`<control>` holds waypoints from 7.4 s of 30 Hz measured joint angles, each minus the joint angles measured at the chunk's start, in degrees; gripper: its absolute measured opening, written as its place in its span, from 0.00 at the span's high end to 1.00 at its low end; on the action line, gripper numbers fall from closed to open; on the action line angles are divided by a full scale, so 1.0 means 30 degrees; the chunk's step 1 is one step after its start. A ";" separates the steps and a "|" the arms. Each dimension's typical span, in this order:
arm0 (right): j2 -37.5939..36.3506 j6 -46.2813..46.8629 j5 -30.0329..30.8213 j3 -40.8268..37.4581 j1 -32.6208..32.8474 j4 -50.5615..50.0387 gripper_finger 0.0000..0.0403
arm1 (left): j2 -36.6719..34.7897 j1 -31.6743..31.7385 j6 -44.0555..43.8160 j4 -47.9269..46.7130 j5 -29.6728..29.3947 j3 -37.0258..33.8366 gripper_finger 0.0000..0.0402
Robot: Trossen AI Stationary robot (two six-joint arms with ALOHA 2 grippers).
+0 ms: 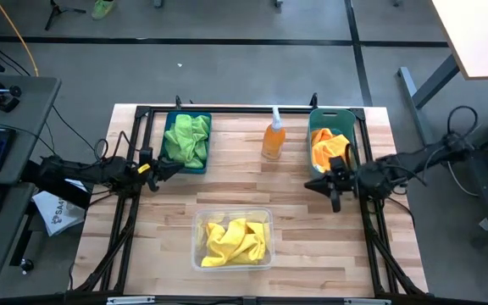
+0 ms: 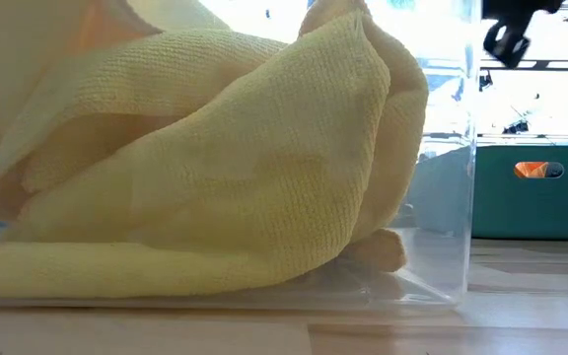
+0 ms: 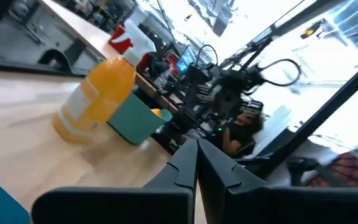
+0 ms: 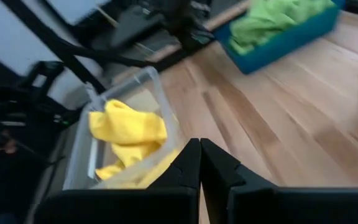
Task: Sort microfiber towel by color & place in baskets
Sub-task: Return to Home Position
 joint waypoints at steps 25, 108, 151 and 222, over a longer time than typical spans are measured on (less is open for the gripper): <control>-0.7487 -0.4136 -0.9452 -0.7153 -0.8719 0.3200 1.00 | 0.0000 0.0000 -0.1341 -0.0028 0.0046 0.0000 1.00; -1.3231 -0.6341 -0.7951 -1.1828 -0.7654 0.5509 1.00 | -0.1304 -0.0005 -0.1271 -0.0591 0.0418 -0.0022 1.00; -1.3225 -0.6341 -0.7959 -1.1821 -0.7661 0.5502 1.00 | -0.1297 0.0036 0.9995 -0.3577 0.6063 -0.0022 1.00; -1.3225 -0.6343 -0.7966 -1.1821 -0.7659 0.5502 1.00 | -0.1296 0.0029 1.0003 -0.3577 0.6049 -0.0022 1.00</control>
